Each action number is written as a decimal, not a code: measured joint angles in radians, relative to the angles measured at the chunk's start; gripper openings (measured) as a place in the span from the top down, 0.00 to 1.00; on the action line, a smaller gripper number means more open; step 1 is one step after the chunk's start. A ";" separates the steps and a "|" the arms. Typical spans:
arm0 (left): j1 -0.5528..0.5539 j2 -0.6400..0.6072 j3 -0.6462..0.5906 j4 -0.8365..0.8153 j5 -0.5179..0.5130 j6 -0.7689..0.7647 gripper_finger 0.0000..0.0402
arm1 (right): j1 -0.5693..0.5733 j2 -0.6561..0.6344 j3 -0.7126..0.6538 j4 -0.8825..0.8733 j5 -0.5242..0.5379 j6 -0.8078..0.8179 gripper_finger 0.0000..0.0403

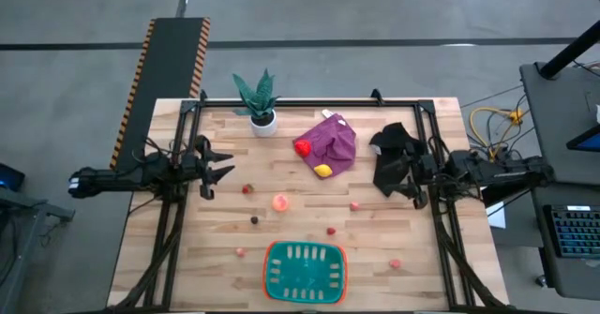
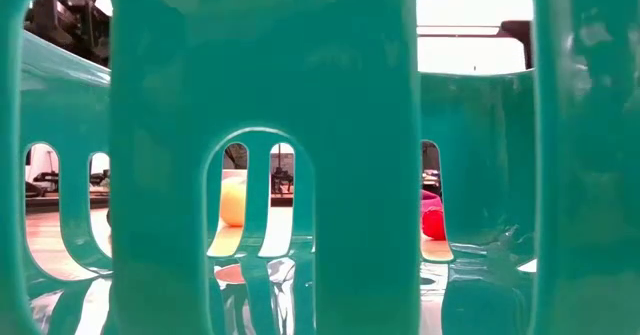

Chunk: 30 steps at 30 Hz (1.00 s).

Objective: Pick and placing Produce into tupperware
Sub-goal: Put the pink peach into the green basket

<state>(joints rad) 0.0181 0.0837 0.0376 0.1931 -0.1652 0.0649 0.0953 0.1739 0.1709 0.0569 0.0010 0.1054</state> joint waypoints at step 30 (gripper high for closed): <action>0.000 0.032 0.000 0.148 -0.023 0.047 0.58 | 0.045 0.885 0.465 -0.445 0.184 0.247 0.44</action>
<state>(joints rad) 0.0181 0.1153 0.0372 0.3416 -0.1883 0.1120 0.1402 1.0588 0.6357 -0.3878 0.1852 0.3525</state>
